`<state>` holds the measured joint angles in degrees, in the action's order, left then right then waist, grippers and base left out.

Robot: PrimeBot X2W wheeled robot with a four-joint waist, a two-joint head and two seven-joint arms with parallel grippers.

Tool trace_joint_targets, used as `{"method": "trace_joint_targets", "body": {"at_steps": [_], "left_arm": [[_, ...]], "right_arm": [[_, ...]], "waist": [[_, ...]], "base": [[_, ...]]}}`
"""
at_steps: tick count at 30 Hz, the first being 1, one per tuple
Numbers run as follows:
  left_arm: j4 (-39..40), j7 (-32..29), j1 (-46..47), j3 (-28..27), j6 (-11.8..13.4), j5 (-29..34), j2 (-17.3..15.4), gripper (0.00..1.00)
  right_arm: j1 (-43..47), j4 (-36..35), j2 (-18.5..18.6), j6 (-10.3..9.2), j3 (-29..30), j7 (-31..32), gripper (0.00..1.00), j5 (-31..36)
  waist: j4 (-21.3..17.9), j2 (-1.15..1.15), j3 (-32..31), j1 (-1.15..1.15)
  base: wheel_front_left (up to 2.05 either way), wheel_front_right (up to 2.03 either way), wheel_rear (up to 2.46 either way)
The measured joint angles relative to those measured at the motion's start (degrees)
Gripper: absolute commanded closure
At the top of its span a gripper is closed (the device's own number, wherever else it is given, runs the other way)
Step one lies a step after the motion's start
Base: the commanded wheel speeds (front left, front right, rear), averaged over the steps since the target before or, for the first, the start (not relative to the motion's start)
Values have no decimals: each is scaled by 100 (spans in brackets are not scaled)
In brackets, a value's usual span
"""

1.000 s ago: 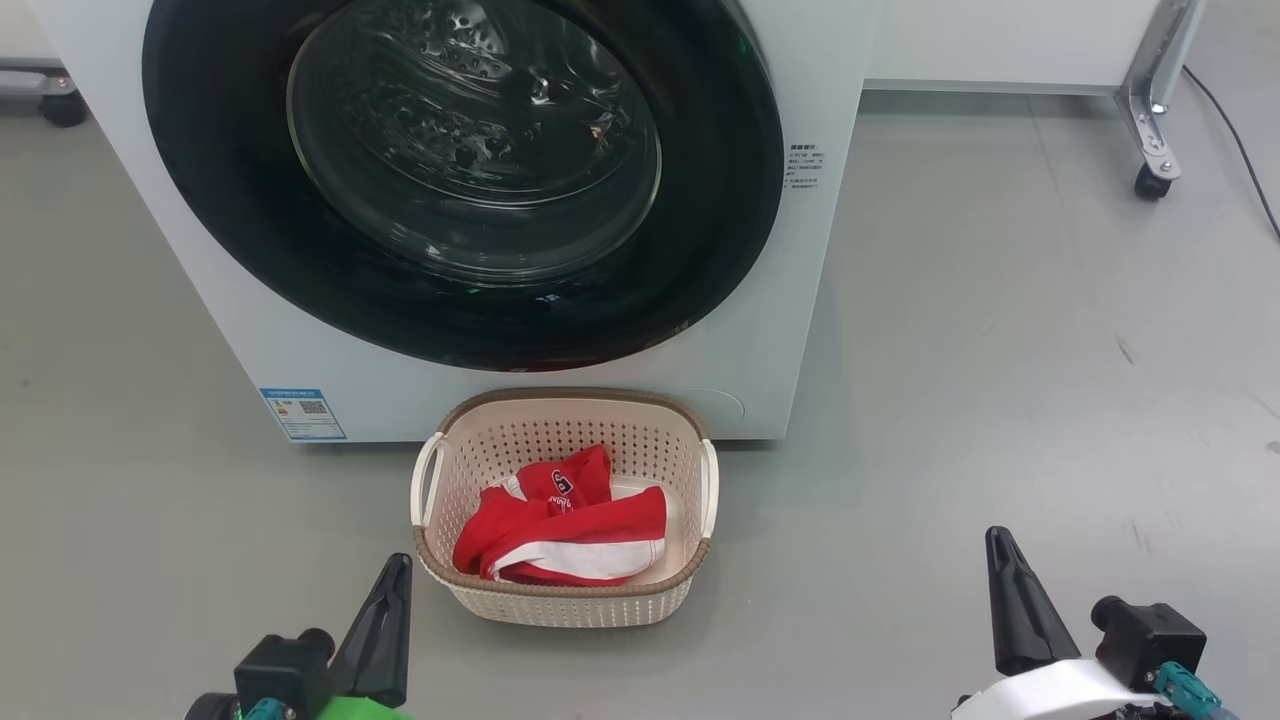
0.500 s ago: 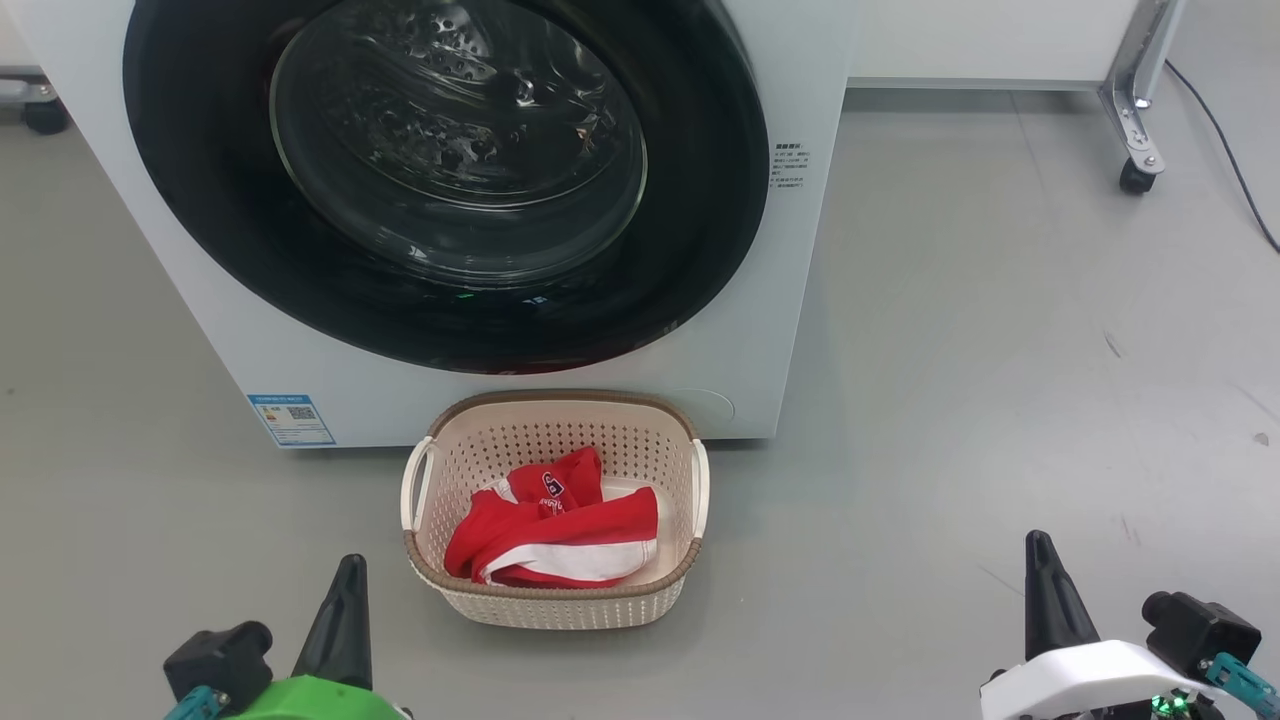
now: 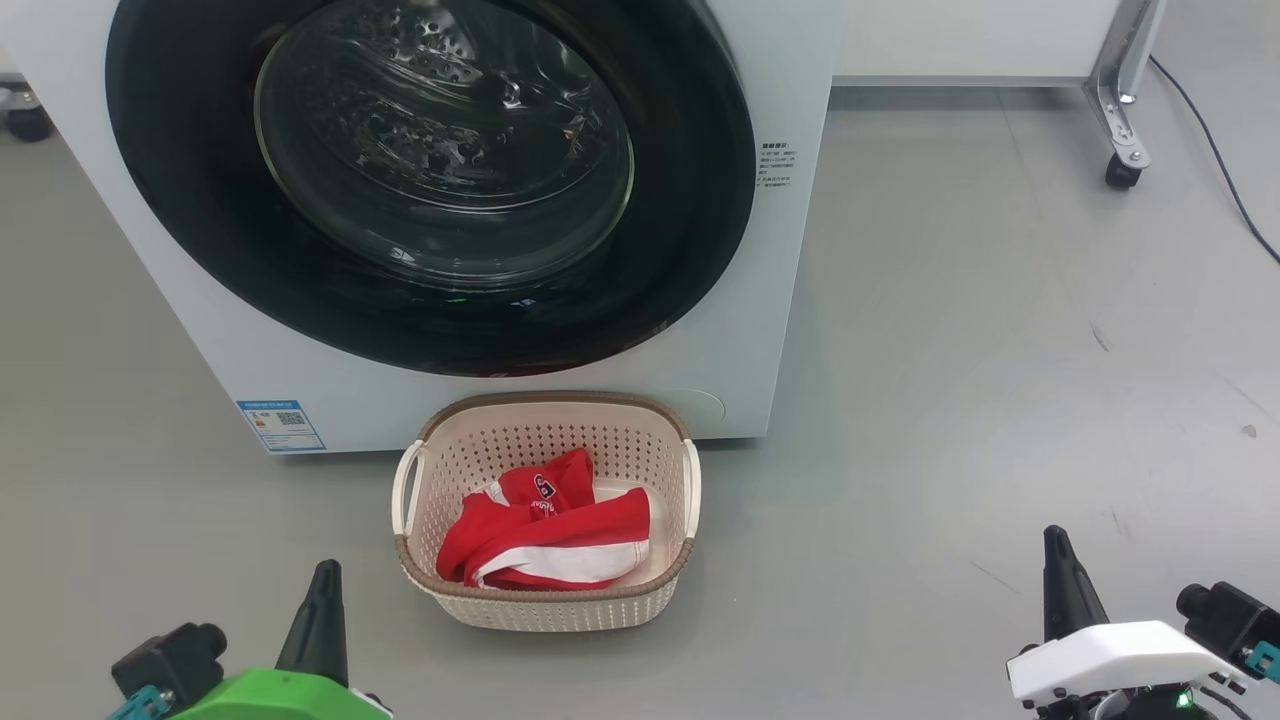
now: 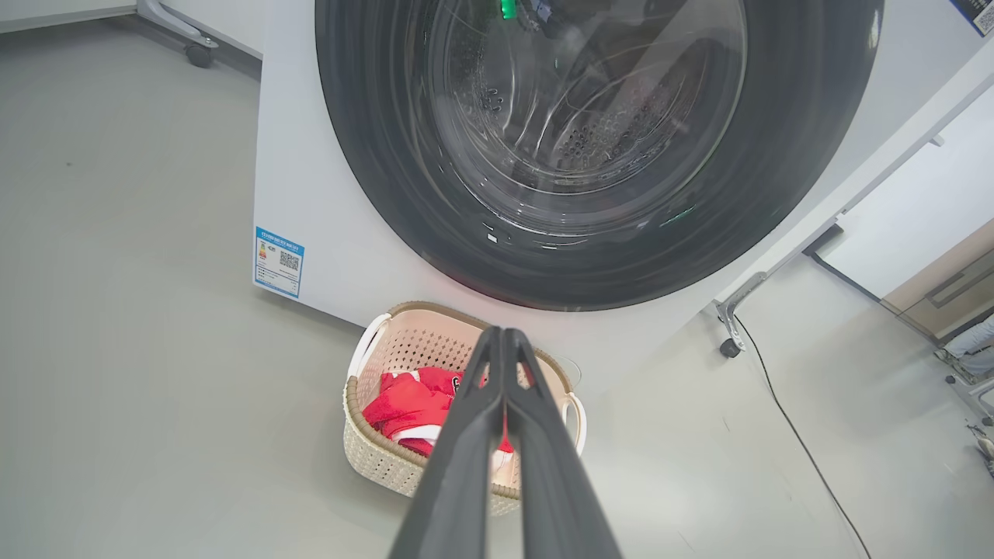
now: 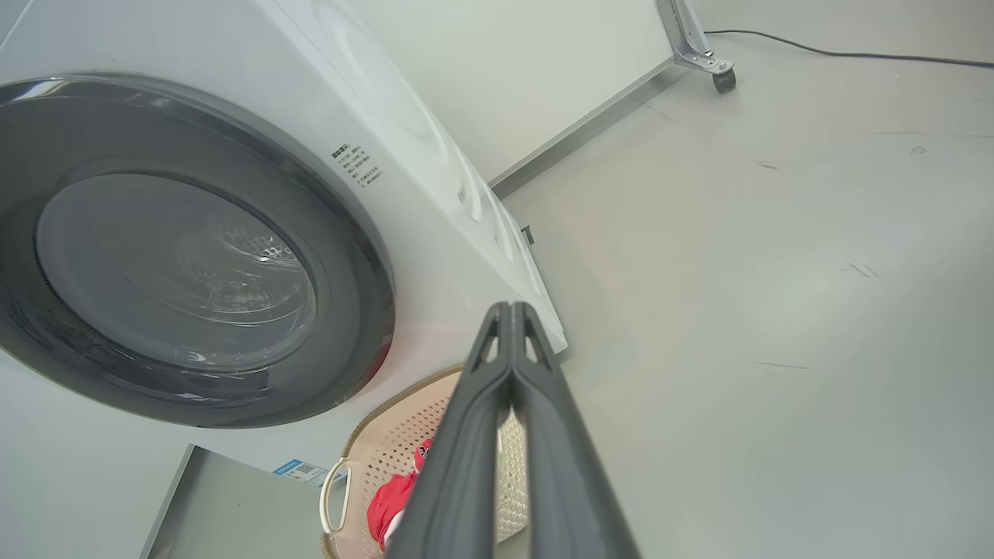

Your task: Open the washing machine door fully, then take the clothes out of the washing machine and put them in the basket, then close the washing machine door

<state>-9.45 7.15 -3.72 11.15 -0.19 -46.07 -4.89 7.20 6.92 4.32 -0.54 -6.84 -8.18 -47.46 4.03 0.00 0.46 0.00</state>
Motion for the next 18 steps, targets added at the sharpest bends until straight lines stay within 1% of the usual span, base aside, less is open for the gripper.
{"method": "trace_joint_targets", "body": {"at_steps": [6,8,11,18], "left_arm": [[-57,-92,31,-114,-21,-452,0,100],[-85,-113,56,-158,-62,-624,0,100],[-97,-172,108,-194,-70,-835,0,100],[-141,-307,143,-338,-170,-1363,0,100]], "right_arm": [[-99,70,15,57,92,110,100,-443],[-121,91,20,100,118,141,100,-602],[-146,126,24,109,160,186,100,-821],[-247,207,31,196,267,293,100,-1344]], "waist": [[-37,0,-2,0],[-50,0,-3,0],[-68,0,-3,0],[-112,0,-6,0]], "base": [[0,0,0],[0,0,0],[0,0,0],[0,0,0]]}}
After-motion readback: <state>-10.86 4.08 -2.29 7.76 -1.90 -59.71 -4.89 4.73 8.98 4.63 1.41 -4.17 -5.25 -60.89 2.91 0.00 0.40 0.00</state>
